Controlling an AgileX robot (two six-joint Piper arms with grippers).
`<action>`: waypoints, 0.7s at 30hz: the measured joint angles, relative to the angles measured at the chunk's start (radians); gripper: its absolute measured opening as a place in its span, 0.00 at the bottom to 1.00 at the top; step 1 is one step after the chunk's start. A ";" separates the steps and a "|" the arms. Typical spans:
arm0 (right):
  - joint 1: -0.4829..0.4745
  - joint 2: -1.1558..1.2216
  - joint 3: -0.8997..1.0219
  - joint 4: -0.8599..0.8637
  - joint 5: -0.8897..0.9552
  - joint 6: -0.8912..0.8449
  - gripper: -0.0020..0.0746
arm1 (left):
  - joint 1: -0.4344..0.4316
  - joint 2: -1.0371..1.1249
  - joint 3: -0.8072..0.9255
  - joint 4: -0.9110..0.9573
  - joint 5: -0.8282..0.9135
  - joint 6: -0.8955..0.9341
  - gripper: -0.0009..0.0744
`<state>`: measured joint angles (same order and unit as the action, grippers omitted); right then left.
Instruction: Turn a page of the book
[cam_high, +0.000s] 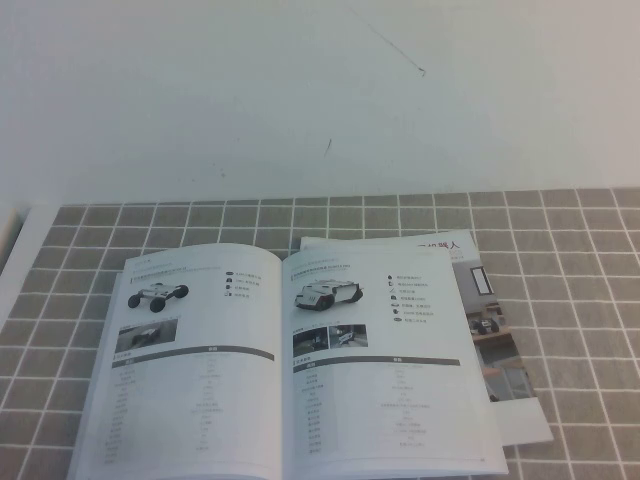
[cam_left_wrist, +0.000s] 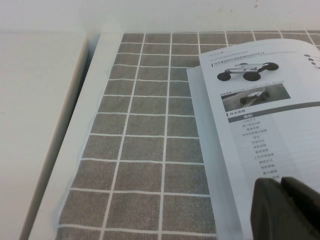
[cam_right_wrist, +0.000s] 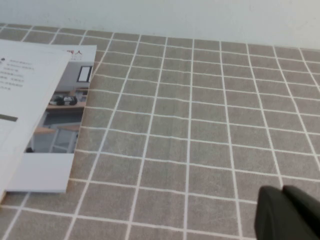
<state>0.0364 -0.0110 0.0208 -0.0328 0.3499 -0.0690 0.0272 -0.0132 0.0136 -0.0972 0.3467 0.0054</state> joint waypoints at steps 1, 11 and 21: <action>0.000 0.000 0.000 0.000 0.000 0.000 0.02 | 0.000 0.000 0.000 0.000 0.000 0.000 0.01; 0.000 0.000 0.000 -0.015 0.000 -0.022 0.02 | 0.000 0.000 0.000 0.000 0.000 0.000 0.01; 0.000 0.000 0.008 -0.045 -0.090 -0.023 0.02 | 0.000 0.000 0.000 0.000 -0.032 0.005 0.01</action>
<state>0.0364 -0.0110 0.0290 -0.0782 0.2594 -0.0915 0.0272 -0.0132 0.0136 -0.0972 0.3151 0.0107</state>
